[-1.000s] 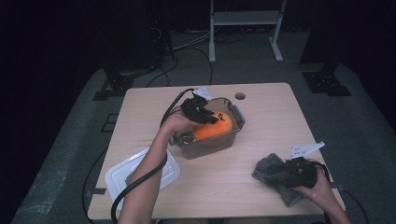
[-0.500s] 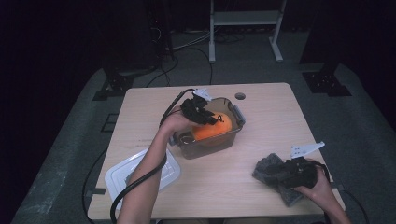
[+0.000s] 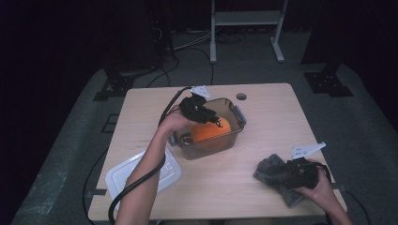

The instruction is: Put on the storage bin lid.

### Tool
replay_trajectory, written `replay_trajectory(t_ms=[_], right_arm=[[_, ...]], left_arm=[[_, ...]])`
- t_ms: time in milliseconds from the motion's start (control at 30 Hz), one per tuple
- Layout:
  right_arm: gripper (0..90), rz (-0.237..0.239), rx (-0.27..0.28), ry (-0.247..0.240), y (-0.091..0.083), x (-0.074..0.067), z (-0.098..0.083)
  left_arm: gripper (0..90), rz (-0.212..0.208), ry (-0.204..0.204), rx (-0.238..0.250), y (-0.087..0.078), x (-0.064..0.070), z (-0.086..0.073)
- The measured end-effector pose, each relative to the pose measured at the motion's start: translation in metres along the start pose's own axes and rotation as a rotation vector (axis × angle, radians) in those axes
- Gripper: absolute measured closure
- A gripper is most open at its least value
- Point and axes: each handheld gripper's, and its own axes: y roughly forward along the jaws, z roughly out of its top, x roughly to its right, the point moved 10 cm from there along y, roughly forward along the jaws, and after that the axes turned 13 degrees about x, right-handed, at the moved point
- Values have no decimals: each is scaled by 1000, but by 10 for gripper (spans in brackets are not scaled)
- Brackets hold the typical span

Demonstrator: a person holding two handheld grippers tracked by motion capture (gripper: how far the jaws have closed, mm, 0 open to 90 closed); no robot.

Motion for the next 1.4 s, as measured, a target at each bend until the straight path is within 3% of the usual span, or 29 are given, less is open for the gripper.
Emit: replay_trajectory(t_ms=[767, 1400], right_arm=[[374, -15, 7, 2, -3, 2, 1], [370, -24, 17, 2, -6, 4, 2]], left_arm=[[567, -4, 24, 77, -40, 16, 9], [474, 20, 15, 138, -74, 23, 0]])
